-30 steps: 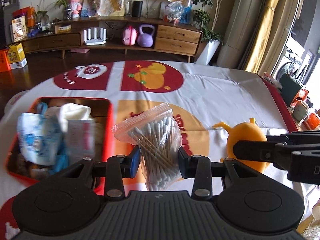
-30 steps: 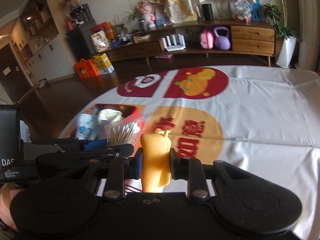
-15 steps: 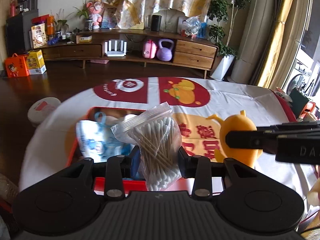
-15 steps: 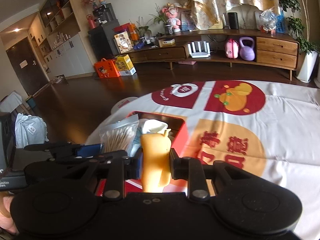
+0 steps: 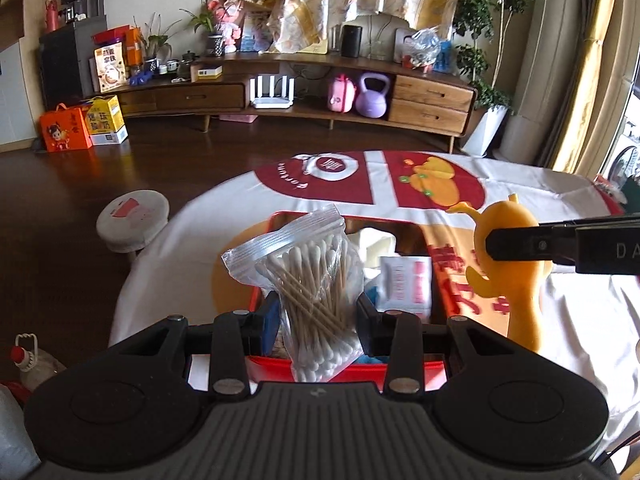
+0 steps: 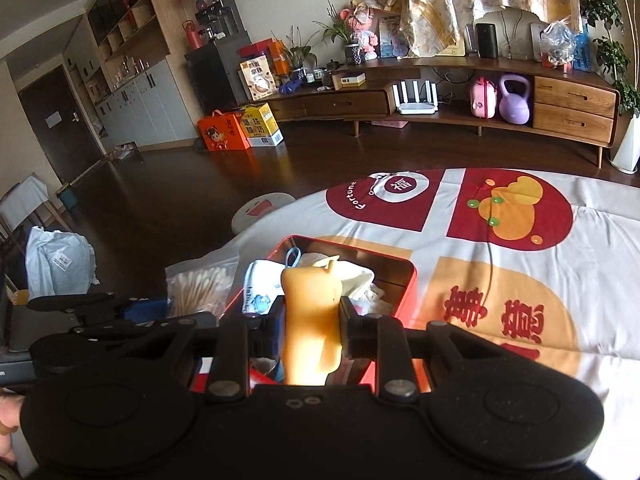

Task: Organize soft objects
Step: 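Carry the swab bag with the left tool while the right tool carries the chicken to the tin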

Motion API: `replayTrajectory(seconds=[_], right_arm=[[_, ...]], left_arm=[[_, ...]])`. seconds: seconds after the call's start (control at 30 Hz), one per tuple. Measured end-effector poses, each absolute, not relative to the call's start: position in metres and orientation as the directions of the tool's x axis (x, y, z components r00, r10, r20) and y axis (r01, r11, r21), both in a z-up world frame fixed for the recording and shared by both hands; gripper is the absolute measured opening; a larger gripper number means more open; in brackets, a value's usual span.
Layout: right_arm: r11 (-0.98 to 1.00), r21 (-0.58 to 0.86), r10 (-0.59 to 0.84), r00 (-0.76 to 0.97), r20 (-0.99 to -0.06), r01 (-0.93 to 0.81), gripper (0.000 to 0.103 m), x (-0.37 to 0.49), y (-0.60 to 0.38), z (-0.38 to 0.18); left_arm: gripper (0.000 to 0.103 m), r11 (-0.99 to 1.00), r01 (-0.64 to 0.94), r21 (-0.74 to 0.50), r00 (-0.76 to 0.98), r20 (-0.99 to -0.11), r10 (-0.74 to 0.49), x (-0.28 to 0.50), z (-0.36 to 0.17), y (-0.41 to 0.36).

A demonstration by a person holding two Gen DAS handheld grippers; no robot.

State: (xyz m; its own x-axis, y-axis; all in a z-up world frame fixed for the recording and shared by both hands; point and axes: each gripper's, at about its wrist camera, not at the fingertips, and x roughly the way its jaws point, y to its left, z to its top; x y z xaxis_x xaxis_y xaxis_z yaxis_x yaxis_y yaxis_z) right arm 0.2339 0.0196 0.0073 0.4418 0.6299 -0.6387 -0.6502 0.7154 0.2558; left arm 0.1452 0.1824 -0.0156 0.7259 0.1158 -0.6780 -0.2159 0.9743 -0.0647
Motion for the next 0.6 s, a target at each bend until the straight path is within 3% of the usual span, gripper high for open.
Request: replayTrajectory(seconds=[0.6], right_arm=[[0.739, 0.253, 0.582, 0.402, -0.707, -0.624, 0.025, 0.284, 0.06, -0.052]], left_arm=[[0.038, 0.981, -0.186, -0.063, 0.693, -0.716, 0.085, 0.198, -0.062, 0.195]])
